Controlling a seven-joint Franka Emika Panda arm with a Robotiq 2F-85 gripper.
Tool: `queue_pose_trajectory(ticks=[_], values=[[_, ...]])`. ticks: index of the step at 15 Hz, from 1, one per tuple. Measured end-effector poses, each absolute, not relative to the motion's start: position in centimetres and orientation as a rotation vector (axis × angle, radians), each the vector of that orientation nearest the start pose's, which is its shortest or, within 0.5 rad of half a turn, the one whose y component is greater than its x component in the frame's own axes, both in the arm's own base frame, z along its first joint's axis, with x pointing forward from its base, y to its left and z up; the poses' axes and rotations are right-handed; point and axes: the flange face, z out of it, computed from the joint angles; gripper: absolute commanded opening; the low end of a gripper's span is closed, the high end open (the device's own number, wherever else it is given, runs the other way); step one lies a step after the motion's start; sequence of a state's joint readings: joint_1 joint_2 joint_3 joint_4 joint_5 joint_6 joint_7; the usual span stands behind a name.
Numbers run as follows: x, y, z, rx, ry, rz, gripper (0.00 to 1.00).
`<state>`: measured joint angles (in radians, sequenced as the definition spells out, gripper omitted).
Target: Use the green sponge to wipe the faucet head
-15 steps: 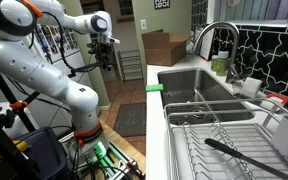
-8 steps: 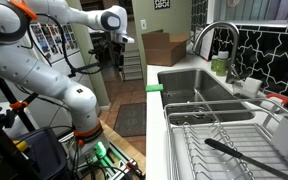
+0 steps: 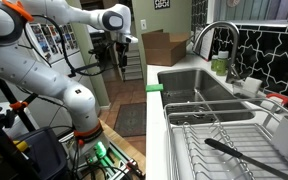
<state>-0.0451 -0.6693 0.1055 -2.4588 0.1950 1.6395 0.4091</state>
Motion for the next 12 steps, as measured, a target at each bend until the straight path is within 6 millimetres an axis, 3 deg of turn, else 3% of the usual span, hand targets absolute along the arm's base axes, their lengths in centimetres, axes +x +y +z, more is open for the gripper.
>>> queue_pose_trajectory(ticks=[3,6,12], values=[[33.7,3.3,50.8,-2.998,0.637,0.242,1.0],[36.2,0.7,50.0,-3.073,0.572,0.111,1.0],[40.9,-1.7,46.2,-3.162,0.097,0.084,1.0]])
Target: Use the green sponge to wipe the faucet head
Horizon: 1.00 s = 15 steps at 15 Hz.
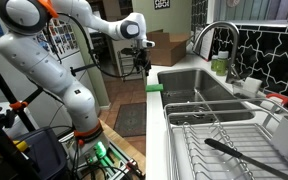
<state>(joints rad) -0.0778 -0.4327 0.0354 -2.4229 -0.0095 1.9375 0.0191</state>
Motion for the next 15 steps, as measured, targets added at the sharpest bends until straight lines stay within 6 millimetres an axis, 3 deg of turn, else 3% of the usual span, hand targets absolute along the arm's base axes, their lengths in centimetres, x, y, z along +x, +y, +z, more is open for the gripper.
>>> queue_pose_trajectory(ticks=[7,10,15], values=[[42.7,-3.5,42.5,-3.075,-0.451,0.167,1.0],[43.1,-4.1,41.6,-3.058,-0.486,0.193,1.0],[43.4,-4.0,41.8,-3.059,-0.496,0.183,1.0]])
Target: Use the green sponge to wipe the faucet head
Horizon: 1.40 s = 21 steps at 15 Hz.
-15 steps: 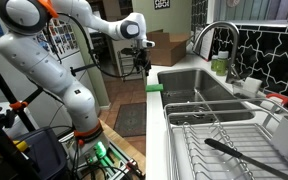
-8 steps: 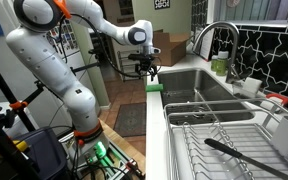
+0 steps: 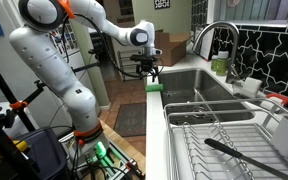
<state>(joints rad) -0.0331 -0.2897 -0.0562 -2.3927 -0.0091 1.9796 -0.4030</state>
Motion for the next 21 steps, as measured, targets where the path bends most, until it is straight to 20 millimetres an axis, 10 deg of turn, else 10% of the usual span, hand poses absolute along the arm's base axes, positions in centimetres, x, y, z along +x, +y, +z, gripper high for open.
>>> queue_pose_trajectory(ticks=[12,21], values=[[46.1,-4.3,38.3,-2.925,-1.029,0.062,1.0],[47.2,-4.3,36.1,-2.884,-1.103,0.024,1.0]])
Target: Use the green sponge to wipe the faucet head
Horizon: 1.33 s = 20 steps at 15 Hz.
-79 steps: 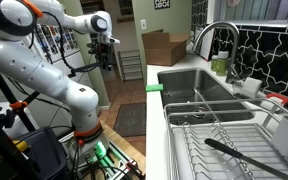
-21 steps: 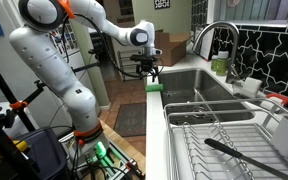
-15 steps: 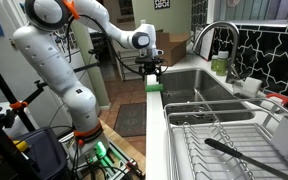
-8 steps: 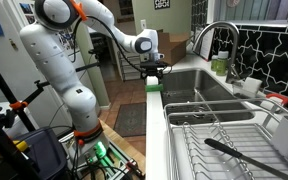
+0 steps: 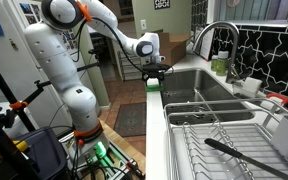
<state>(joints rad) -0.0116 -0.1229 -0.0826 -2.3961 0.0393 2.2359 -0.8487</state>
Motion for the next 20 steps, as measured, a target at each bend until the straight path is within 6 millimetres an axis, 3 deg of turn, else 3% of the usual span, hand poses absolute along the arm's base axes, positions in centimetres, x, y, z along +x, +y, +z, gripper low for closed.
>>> queue_pose_trajectory(ticks=[6,16,20], values=[[47.43,-4.22,35.24,-2.884,-1.107,0.03,0.98],[47.61,-4.22,35.22,-2.886,-1.109,0.027,0.74],[47.72,-4.25,35.38,-2.888,-1.111,0.023,0.68]])
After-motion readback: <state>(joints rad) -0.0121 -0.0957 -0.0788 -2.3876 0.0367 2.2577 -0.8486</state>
